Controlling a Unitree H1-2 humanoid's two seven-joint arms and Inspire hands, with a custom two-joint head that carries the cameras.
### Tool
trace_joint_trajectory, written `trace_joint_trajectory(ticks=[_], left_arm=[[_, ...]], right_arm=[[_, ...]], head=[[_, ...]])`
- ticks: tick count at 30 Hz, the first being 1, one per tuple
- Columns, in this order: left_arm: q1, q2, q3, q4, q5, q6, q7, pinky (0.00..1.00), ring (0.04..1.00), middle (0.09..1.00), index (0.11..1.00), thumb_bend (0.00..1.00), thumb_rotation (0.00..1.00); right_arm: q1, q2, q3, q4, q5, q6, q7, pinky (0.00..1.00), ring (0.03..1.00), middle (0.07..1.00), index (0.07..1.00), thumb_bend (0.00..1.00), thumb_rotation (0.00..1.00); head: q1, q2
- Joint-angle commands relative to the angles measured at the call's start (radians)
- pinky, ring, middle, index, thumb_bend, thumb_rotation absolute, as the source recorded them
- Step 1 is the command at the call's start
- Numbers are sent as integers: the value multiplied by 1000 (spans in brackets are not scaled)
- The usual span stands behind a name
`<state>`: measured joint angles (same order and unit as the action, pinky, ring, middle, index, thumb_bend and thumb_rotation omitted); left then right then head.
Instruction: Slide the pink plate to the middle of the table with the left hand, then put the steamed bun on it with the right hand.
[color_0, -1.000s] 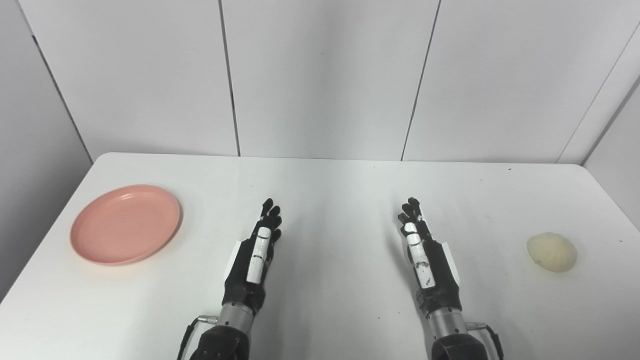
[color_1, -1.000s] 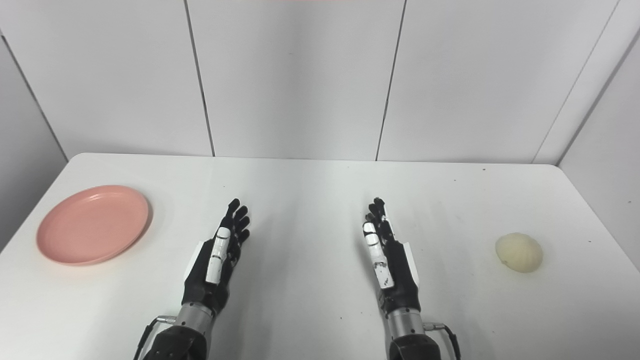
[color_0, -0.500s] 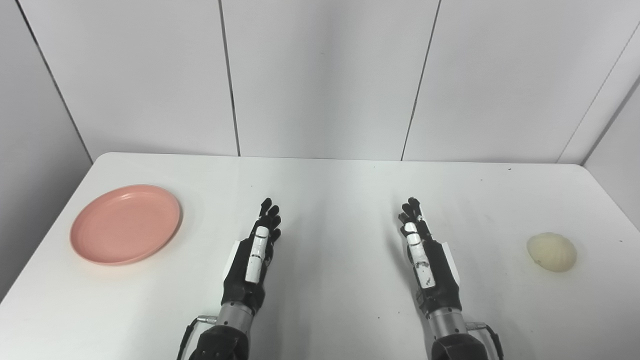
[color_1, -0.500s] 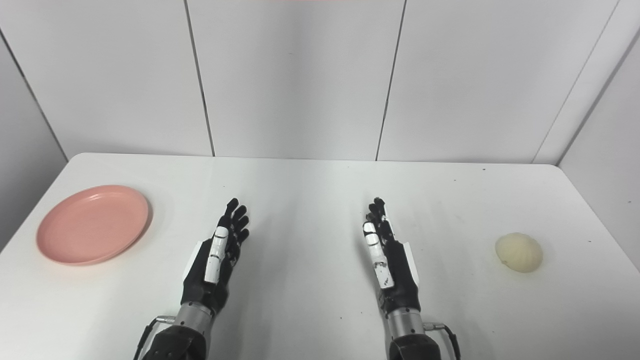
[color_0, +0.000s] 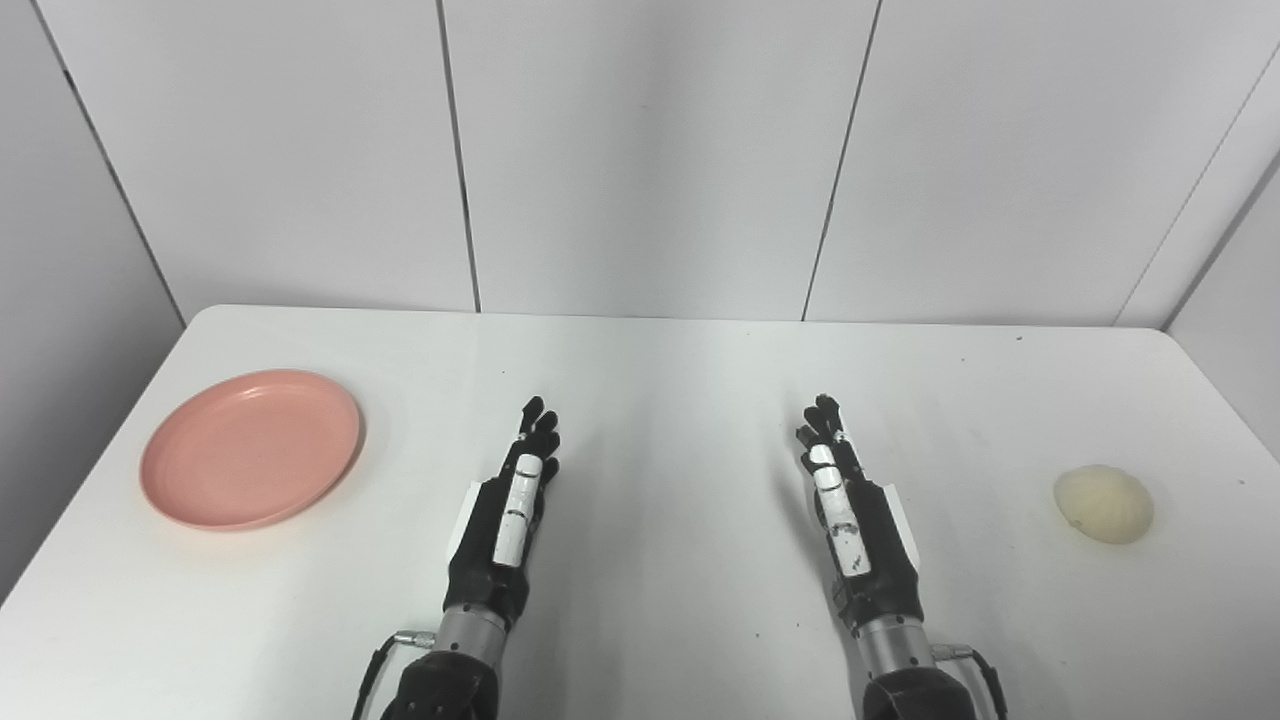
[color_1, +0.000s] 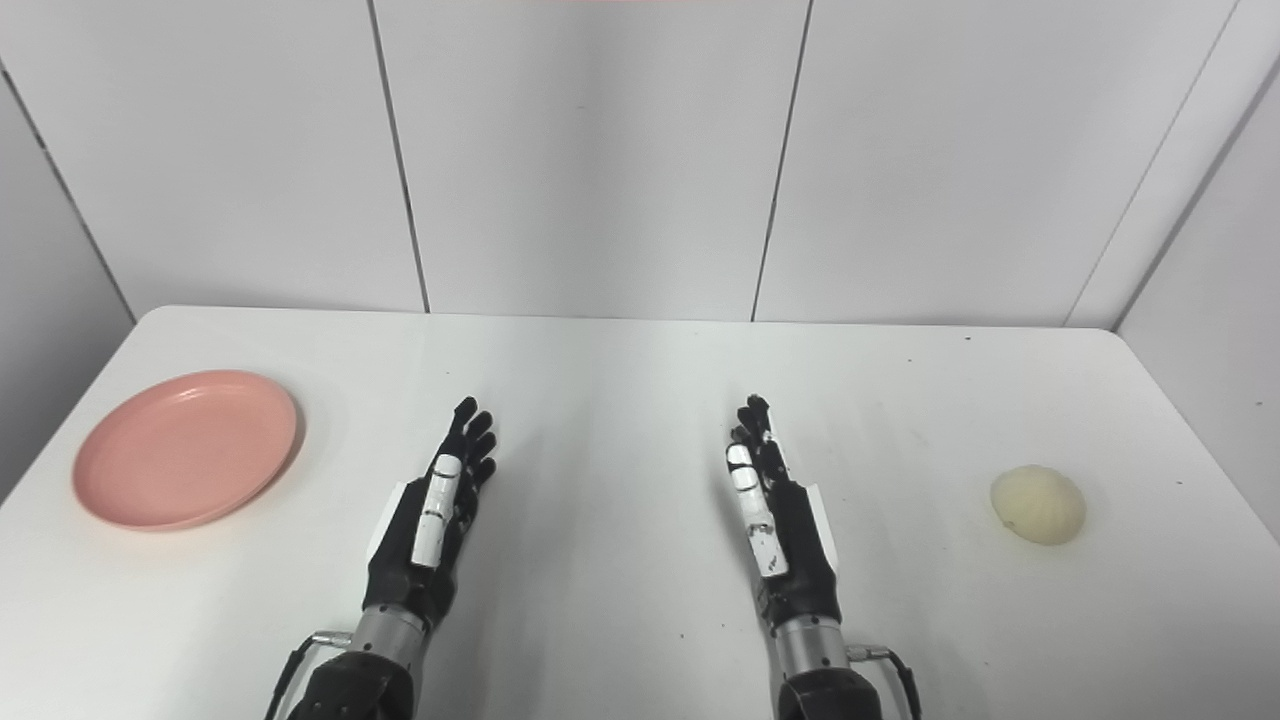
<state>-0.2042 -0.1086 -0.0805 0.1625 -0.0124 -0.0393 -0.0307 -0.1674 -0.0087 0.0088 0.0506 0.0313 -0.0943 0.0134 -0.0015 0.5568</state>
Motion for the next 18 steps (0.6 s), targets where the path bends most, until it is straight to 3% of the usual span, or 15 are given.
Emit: trace_joint_trajectory(ticks=[1, 5, 18], left_arm=[[16, 14, 1, 19, 16, -15, 4, 1000, 1000, 1000, 1000, 616, 1000], [13, 9, 11, 19, -31, -9, -22, 1000, 1000, 1000, 1000, 612, 1000], [9, 10, 12, 17, -36, 7, -26, 1000, 1000, 1000, 1000, 635, 1000]], right_arm=[[-3, 1, -2, -6, 3, -16, 3, 1000, 965, 974, 984, 545, 902], [-3, 2, -3, -2, 2, -17, 1, 1000, 965, 974, 984, 541, 900], [-4, 0, -3, -3, 4, -16, 5, 1000, 962, 974, 986, 556, 889]], head=[[1, 0], [1, 1], [1, 1]])
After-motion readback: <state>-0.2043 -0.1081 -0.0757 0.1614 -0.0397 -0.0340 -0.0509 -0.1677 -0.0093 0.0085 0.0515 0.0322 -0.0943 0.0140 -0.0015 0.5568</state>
